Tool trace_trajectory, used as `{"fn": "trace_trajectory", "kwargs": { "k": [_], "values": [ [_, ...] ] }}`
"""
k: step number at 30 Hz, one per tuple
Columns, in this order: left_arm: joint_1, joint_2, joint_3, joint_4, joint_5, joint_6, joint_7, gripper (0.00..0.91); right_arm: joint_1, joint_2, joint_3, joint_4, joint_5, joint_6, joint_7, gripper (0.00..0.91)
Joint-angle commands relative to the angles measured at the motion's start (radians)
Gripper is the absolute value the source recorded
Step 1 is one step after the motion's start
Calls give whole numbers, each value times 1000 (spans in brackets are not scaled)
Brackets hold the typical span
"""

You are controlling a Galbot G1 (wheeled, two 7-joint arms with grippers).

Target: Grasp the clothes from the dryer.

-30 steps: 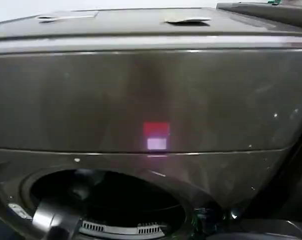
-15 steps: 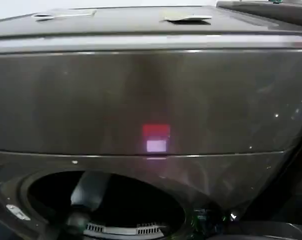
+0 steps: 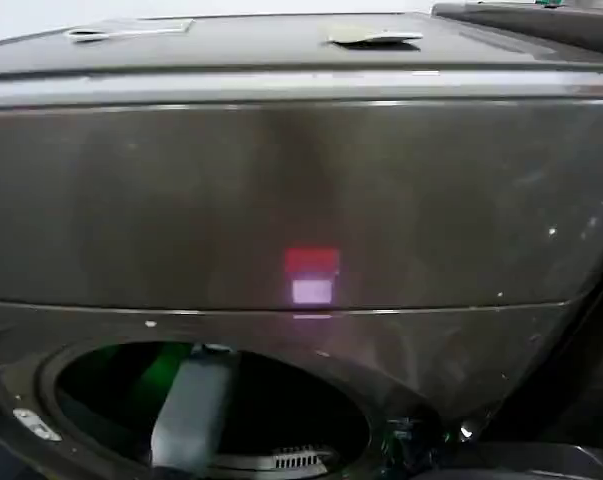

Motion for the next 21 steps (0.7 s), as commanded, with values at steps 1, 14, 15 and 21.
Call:
{"fn": "trace_trajectory", "kwargs": {
  "k": [1,14,15,21],
  "values": [
    [58,-17,-9,-78,36,-73,-95,0,-3,1,5,-5,-4,24,2,907],
    [60,-8,-4,-73,37,-49,-80,0,-10,2,10,-10,-4,33,-1,907],
    [59,-7,-2,-69,38,-48,-80,0,-9,3,10,-10,-4,33,-1,907],
    [56,-4,1,-71,35,-36,-78,0,-9,3,17,-10,-11,25,-2,907]
  ]
}}
